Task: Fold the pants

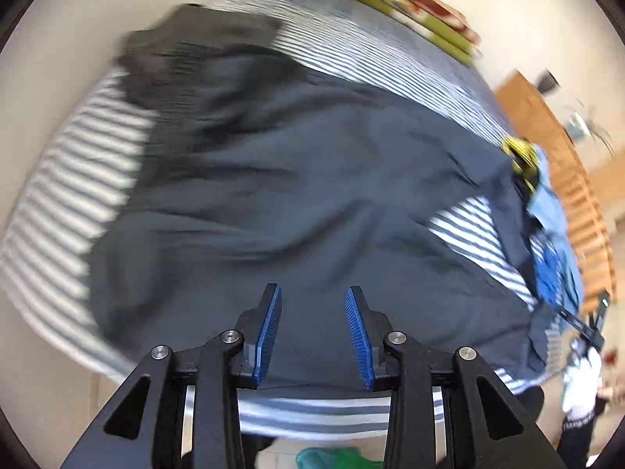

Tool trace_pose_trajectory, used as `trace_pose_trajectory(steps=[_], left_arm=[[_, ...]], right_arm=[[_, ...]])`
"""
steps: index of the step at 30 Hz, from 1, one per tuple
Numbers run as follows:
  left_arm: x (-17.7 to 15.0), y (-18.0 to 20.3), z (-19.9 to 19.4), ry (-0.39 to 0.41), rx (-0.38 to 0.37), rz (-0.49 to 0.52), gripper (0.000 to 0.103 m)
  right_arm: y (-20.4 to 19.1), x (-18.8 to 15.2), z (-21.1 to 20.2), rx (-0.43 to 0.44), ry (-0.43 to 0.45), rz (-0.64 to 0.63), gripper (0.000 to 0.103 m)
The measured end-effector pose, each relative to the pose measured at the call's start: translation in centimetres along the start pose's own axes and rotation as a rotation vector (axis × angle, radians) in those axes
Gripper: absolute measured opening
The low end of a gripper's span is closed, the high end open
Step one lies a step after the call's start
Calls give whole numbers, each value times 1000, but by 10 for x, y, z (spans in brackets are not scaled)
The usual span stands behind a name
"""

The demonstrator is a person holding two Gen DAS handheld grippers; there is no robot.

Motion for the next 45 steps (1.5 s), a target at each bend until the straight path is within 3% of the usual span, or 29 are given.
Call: trace_pose_trajectory(steps=[5, 9, 11, 13, 16, 18, 20, 21, 23, 25, 26, 31, 34, 37, 39, 41, 43, 45], left_arm=[[-8, 76, 75, -126, -98, 107, 37], [-23, 106, 108, -200, -114, 166, 37], [-27, 111, 115, -213, -107, 215, 37], [-31, 114, 116, -225, -113, 239, 37], [-31, 118, 118, -239, -101, 268, 37], [-28, 122, 123, -245, -80, 292, 37], [-23, 129, 131, -252, -70, 294, 37], [-21, 134, 135, -258, -75, 297, 37], [-18, 145, 142, -262, -84, 314, 37], [-17, 153, 149, -273, -94, 318, 37], [-17, 156, 153, -280, -101, 309, 37], [-14, 172, 174, -295, -76, 313, 37], [-12, 178, 183, -309, -95, 308, 37], [-10, 183, 186, -302, -84, 328, 37], [-8, 183, 186, -294, -73, 339, 37], [-5, 183, 187, -294, -72, 346, 37], [-2, 185, 190, -300, -75, 354, 37], [0, 190, 197, -307, -67, 365, 37]], right_arm=[[-58, -17, 26, 11, -99, -199, 57], [-74, -38, 43, -164, -88, -327, 53], [-58, -44, 37, -161, -91, -290, 13], [-24, -48, 17, -124, -68, -202, 2], [42, -64, -23, -48, 5, -47, 2], [79, -82, -27, -117, -40, -11, 2], [110, -97, -21, -266, -93, -1, 5], [122, -97, -19, -273, -105, 33, 7], [130, -91, -19, -168, -117, 146, 18], [112, -77, -23, -52, -75, 163, 28], [93, -70, -23, -37, -58, 118, 35], [-11, -54, -4, -8, -35, -157, 38], [-55, -64, 9, -88, -8, -325, 38], [-60, -84, 18, -286, 43, -466, 36], [-26, -91, 16, -322, 31, -386, 29], [35, -99, 13, -302, -62, -146, 19], [96, -117, 9, -232, -150, 73, 19], [134, -129, 0, -201, -181, 173, 19]])
Point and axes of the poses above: each gripper's, at about its wrist camera, not at the fingertips, and z roughly the way its jaws point, y to its right, x to its top, the point moved 3 cm from there along z, roughly the way its jaws point, and after that the axes turned 9 degrees about -x, right-handed, at the moved point
